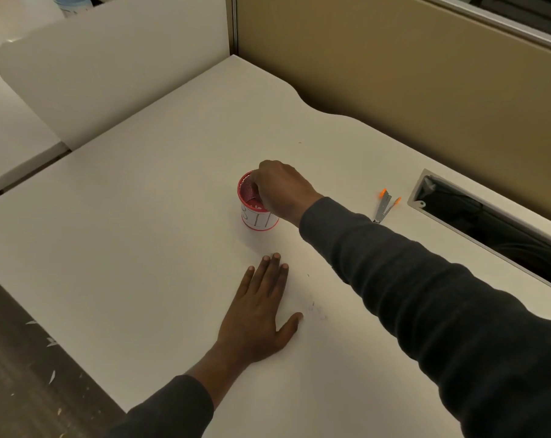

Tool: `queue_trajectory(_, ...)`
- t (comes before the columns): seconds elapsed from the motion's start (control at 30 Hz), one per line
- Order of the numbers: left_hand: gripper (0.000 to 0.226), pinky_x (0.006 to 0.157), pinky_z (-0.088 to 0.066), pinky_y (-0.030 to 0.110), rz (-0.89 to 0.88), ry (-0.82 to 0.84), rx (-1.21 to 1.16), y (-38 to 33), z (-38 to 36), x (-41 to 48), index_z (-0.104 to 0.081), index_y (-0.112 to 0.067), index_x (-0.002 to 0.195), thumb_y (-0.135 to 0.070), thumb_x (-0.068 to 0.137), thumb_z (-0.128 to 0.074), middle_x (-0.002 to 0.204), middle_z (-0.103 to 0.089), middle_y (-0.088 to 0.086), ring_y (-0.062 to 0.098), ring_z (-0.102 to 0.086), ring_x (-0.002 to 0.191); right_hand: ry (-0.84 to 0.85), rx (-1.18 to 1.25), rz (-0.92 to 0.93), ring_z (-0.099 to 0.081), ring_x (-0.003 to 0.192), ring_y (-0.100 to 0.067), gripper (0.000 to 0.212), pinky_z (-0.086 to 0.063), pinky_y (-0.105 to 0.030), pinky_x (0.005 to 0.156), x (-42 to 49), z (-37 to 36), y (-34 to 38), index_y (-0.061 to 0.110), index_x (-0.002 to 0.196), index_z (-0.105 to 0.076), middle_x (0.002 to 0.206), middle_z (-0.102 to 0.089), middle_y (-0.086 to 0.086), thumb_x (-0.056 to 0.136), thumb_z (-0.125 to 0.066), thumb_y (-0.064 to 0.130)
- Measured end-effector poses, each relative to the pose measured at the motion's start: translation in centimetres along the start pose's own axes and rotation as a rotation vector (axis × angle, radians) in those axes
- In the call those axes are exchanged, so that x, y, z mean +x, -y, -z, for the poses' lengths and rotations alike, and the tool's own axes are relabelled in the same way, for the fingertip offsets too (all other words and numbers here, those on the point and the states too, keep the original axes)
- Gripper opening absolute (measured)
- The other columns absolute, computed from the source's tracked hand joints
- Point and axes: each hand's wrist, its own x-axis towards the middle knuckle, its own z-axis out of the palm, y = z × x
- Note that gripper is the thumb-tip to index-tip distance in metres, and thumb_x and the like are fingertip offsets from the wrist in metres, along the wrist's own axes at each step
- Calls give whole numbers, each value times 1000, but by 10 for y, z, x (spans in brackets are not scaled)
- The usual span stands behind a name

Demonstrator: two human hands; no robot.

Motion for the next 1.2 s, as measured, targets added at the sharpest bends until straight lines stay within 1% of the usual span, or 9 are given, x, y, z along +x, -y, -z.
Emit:
queue_trajectory(0.2,95,131,6,42,5,-6,-5,-1,1,-1,21,-27,161,-82,85,8,167,34,-5,17,30,155,-93,200,-32,-59,103,-24,26,-47,-27,78,-8,2,-2,12,117,-68,110,-66,-7,93,-59,12)
queue_trajectory(0.37,92,131,9,40,-5,-14,10,1,1,0,20,-26,162,-80,92,-3,167,34,-6,16,31,155,-299,610,-216,-61,85,-5,19,-42,-3,65,-51,19,-10,15,108,-72,98,-70,4,96,-57,16)
queue_trajectory(0.47,90,132,5,41,-28,-52,25,2,1,0,13,-22,164,-75,97,-16,170,27,-1,17,25,157,-281,711,-311,-65,86,0,22,-52,-10,76,-90,8,-27,20,108,-73,96,-71,11,98,-54,15)
queue_trajectory(0.53,91,132,-2,44,-37,-74,31,3,-1,0,5,-19,166,-74,97,-19,173,18,2,20,18,160,-238,689,-370,-65,89,-1,24,-54,-16,82,-119,-10,-38,21,109,-72,100,-71,9,98,-52,13)
queue_trajectory(0.6,94,132,-8,47,-46,-98,38,5,-4,0,-1,-16,166,-74,97,-24,174,12,5,22,13,161,-187,557,-372,-62,91,-2,28,-49,-12,82,-142,-31,-47,21,112,-72,106,-70,5,96,-52,9)
queue_trajectory(0.7,106,132,-6,47,-52,-87,46,4,-5,-1,-2,-14,166,-85,91,-26,174,10,7,22,11,161,-49,313,-291,-57,105,-15,37,-41,-17,85,-165,-62,-54,18,126,-66,119,-64,-2,95,-50,5)
queue_trajectory(0.87,124,132,-8,50,-59,-77,58,3,-1,-1,-4,-11,166,-98,78,-20,174,9,8,24,9,162,38,93,-58,-54,111,-25,41,-49,-28,89,-180,-84,-41,10,138,-54,128,-57,-9,97,-52,8)
queue_trajectory(1.03,132,131,-9,51,-70,-79,64,3,0,-1,-3,-10,166,-102,73,-22,174,9,9,25,9,162,46,82,11,-56,116,-29,45,-49,-30,92,-219,-93,-30,7,138,-55,131,-59,-13,93,-58,4)
queue_trajectory(1.2,136,132,-6,50,-69,-80,74,1,1,-2,-1,-10,166,-104,70,-21,174,10,9,25,10,161,-92,159,-109,-62,111,-28,41,-53,-32,86,-261,-88,-36,9,122,-67,122,-66,-9,84,-57,0)
